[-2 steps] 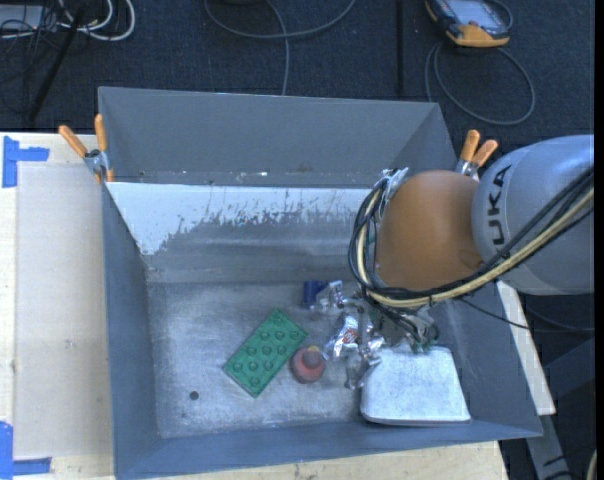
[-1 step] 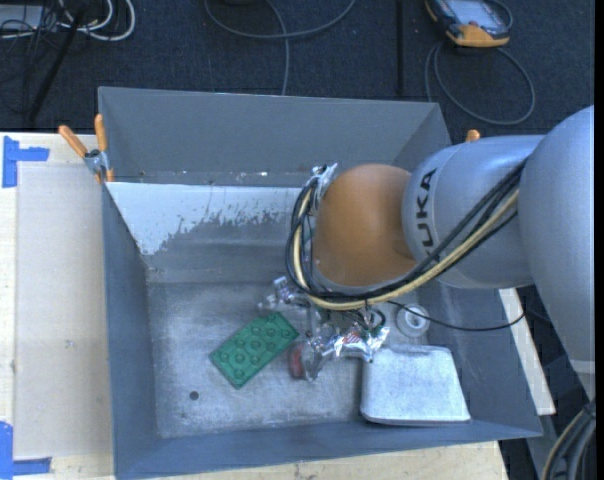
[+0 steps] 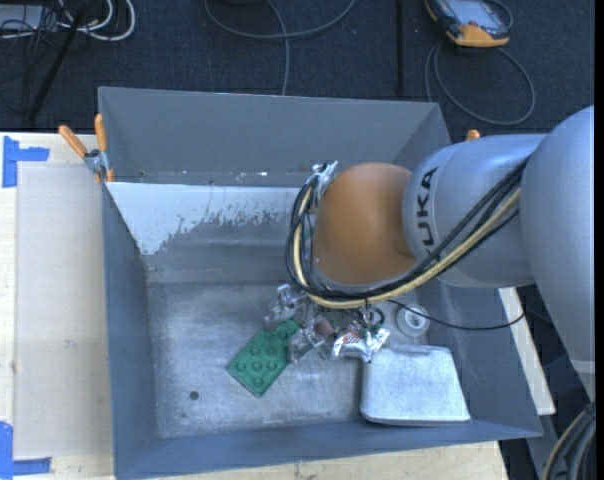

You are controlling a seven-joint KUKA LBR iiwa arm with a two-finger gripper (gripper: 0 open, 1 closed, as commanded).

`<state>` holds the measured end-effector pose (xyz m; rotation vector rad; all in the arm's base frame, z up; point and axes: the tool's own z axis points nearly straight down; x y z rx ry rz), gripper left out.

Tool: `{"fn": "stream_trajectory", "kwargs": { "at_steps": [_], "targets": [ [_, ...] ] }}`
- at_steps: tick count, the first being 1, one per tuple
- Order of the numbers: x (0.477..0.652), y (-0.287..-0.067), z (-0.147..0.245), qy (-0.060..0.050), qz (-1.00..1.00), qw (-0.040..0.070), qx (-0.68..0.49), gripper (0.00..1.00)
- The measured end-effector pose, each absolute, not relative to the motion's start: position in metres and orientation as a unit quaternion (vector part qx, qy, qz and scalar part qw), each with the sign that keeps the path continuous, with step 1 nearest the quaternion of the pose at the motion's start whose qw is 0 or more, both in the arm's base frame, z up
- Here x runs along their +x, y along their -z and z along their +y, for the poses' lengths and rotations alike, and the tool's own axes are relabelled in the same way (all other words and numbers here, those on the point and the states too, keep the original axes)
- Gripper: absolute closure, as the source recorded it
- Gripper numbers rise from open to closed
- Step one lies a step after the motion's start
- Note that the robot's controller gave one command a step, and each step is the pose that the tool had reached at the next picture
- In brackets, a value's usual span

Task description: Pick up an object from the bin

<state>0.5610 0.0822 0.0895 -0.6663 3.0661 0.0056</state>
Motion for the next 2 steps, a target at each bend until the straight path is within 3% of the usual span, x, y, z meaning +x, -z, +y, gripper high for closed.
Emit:
{"fn": "stream_trajectory", "kwargs": {
  "at_steps": [1,2],
  "targets": [
    [0.551,-0.196,0.09,0.0,0.976,0.004,-0.217,1.0],
    [0.552,-0.24,0.093,0.0,0.973,0.003,-0.231,1.0]
  ]
}}
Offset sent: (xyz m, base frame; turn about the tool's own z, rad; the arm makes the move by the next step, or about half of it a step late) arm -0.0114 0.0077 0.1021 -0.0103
